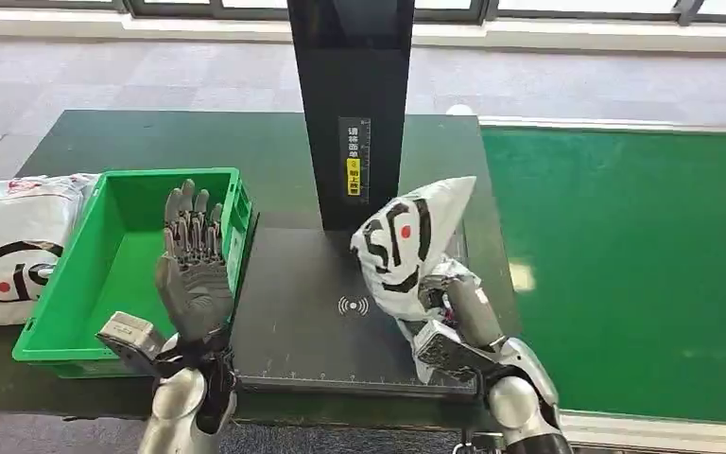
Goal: Moved the parcel from conveyor to table for the left to box.
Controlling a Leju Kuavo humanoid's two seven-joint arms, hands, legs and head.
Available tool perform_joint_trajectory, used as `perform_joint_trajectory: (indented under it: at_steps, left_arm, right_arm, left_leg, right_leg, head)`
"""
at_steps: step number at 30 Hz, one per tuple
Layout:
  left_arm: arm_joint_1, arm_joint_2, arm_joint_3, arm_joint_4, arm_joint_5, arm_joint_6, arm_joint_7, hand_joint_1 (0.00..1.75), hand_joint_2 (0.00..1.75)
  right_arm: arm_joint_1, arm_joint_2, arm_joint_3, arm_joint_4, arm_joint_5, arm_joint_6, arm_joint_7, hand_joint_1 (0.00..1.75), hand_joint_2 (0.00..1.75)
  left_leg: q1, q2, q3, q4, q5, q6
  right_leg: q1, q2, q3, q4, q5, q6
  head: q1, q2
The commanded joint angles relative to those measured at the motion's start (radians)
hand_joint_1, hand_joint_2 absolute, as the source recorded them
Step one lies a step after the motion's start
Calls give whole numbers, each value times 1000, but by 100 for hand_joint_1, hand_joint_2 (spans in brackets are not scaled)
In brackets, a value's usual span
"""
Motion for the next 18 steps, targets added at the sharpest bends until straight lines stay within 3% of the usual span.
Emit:
perform_joint_trajectory:
  at_steps: [1,6,13,14,15,18]
  left_arm:
    - [-93,-3,3,117,-7,-25,5,0,0]
    - [-126,-13,-8,114,-26,-22,36,0,0]
    - [-121,-6,-22,127,-22,-15,42,0,0]
    - [-124,-6,-25,132,-22,-14,41,0,0]
    - [-127,-6,-27,133,-20,-13,42,0,0]
    - [-129,-7,-30,132,-20,-14,42,0,0]
  right_arm:
    - [88,-32,131,-86,-16,-35,6,175,175]
    - [45,-18,120,47,69,-60,92,175,175]
    - [-45,-2,106,218,27,-66,87,171,175]
    - [-59,0,97,250,35,-82,112,33,175]
    - [-80,2,89,296,45,-100,131,0,175]
    - [-99,4,82,328,42,-101,130,0,175]
  left_leg:
    - [0,-2,3,-2,0,1]
    - [0,0,2,-2,0,0]
    - [0,3,2,-2,0,0]
    - [0,3,3,-2,0,0]
    - [0,3,4,-3,0,0]
    - [0,3,5,-3,0,0]
  right_leg:
    - [0,-3,4,-2,-1,0]
    - [0,-1,3,-2,0,0]
    - [0,2,2,-2,1,0]
    - [0,2,3,-2,1,0]
    - [0,2,4,-3,1,-1]
    - [1,2,4,-3,1,0]
  head:
    - [0,0]
    - [0,0]
    - [0,0]
    - [0,0]
    - [0,0]
    - [0,0]
